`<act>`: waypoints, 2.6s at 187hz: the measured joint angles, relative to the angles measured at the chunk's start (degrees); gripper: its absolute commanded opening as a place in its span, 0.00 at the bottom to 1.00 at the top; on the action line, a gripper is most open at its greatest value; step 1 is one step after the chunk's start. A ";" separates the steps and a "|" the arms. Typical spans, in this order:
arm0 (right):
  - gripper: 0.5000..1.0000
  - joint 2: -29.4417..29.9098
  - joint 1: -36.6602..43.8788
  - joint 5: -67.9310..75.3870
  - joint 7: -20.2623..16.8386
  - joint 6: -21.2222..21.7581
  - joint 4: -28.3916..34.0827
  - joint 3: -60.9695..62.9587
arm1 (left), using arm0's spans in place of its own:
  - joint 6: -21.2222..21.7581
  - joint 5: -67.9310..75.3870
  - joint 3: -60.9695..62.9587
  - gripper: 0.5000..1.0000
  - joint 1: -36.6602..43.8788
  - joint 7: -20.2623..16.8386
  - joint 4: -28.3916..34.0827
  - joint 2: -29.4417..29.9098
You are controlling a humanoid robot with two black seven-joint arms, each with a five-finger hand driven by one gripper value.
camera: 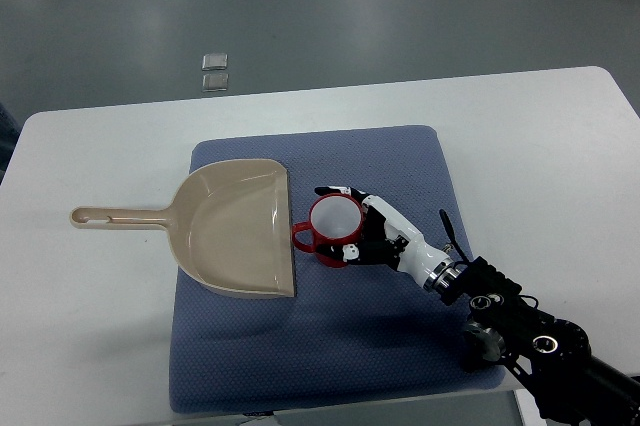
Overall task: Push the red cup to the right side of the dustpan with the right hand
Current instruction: 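Push the red mug with the right hand toward the dustpan, then hold the red mug against the dustpan's rim with the right hand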
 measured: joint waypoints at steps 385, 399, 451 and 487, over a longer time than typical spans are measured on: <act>0.83 0.00 1.35 0.01 0.68 -0.02 0.64 -5.72 | 0.00 0.00 0.00 1.00 0.00 0.00 0.00 0.00; 0.83 0.00 1.45 0.01 0.70 0.01 0.65 -5.68 | 0.00 0.00 0.00 1.00 0.00 0.00 0.00 0.00; 0.83 0.01 1.49 0.01 0.75 -0.02 0.64 -5.12 | 0.00 0.00 0.00 1.00 0.00 0.00 0.00 0.00; 0.83 0.00 1.49 0.07 1.25 0.01 0.63 -4.86 | 0.00 0.00 -0.01 1.00 0.00 0.00 0.00 0.00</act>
